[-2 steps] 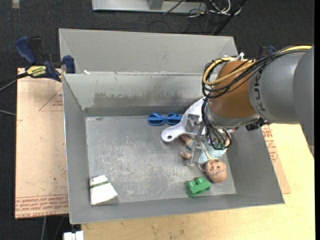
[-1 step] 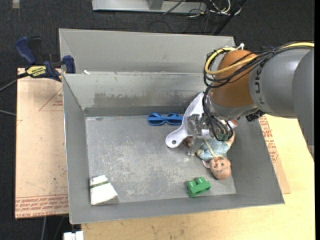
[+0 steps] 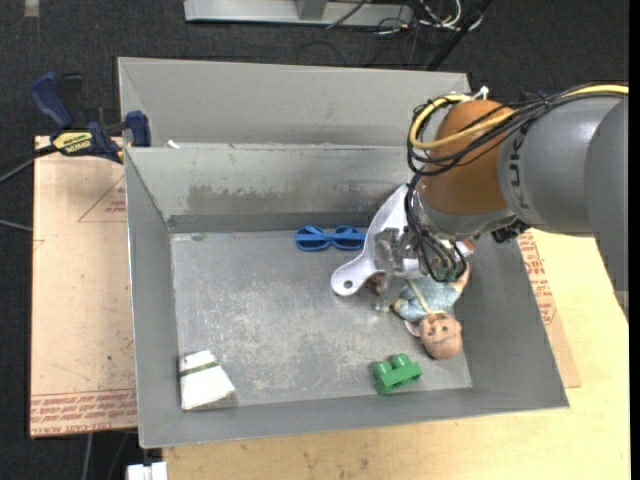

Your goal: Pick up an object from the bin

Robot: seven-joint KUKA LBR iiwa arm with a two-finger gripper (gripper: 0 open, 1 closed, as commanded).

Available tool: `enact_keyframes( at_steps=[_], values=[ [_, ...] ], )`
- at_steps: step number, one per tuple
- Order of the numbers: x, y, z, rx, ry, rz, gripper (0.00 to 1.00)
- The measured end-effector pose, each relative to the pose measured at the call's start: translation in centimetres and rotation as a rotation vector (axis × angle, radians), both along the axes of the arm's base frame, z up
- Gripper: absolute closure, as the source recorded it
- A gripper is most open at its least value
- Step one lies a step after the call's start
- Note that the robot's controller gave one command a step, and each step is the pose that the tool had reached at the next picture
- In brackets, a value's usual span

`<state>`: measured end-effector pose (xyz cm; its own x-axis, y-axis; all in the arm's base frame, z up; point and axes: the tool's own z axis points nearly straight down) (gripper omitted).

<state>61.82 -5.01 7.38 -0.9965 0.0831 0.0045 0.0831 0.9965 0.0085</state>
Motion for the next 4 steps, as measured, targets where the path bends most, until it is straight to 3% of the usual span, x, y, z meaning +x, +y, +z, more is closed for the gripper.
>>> enact_keyframes(
  at_steps=[2,4],
  values=[
    [-0.3,0.0,2.5,-0.001,0.005,0.0,1.0],
    [-0.1,0.0,6.4,-0.002,-0.003,0.001,1.0]
  ],
)
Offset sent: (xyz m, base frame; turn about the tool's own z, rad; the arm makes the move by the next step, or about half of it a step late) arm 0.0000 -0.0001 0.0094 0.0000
